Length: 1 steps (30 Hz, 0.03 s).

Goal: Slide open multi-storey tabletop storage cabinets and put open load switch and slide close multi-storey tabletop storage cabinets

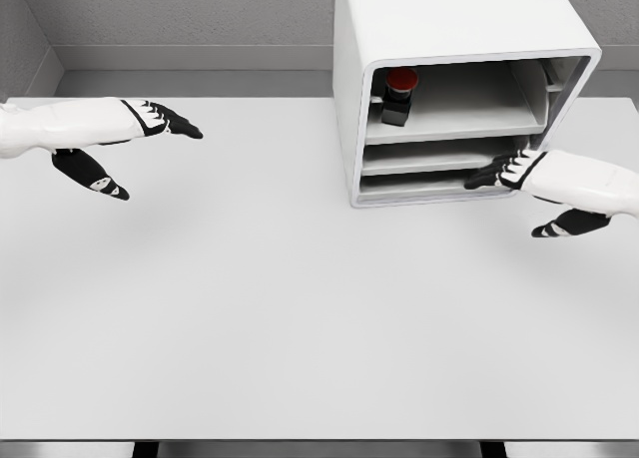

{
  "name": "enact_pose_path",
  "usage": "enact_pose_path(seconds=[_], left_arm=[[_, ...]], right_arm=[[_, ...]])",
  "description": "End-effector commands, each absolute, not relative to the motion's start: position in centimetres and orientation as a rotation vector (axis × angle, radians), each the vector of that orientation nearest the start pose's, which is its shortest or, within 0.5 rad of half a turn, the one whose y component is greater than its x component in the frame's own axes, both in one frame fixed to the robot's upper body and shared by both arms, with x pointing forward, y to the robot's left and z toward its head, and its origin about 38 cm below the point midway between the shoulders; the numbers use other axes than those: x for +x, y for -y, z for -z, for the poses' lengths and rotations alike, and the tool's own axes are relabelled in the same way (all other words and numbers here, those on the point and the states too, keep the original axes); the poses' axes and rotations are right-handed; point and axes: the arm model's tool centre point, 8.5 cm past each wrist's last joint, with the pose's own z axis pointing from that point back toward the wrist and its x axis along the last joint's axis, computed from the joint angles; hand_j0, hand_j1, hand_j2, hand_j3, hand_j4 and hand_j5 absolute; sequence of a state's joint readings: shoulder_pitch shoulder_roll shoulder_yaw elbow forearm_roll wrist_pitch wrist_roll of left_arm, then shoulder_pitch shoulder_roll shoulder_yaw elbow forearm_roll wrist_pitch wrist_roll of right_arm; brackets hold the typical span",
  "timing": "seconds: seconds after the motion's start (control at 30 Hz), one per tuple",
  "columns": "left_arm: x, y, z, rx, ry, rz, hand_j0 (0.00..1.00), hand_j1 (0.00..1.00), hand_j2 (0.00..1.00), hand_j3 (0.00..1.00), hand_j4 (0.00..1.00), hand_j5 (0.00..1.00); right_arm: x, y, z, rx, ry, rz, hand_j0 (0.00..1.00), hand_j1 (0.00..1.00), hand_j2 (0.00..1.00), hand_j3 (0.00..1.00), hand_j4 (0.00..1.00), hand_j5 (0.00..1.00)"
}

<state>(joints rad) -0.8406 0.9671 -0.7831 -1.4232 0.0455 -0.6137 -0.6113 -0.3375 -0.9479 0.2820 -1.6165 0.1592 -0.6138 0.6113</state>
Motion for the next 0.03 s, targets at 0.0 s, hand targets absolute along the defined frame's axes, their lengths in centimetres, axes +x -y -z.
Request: enact_pose_path(seconds=[0.0], left_arm=[[43.68, -32.80, -28.17, 0.191, 1.517, 1.956, 1.00, 1.00, 1.00, 1.00, 1.00, 1.00]], right_arm=[[37.55, 35.01, -25.02, -0.325, 1.523, -1.949, 1.00, 1.00, 1.00, 1.00, 1.00, 1.00]])
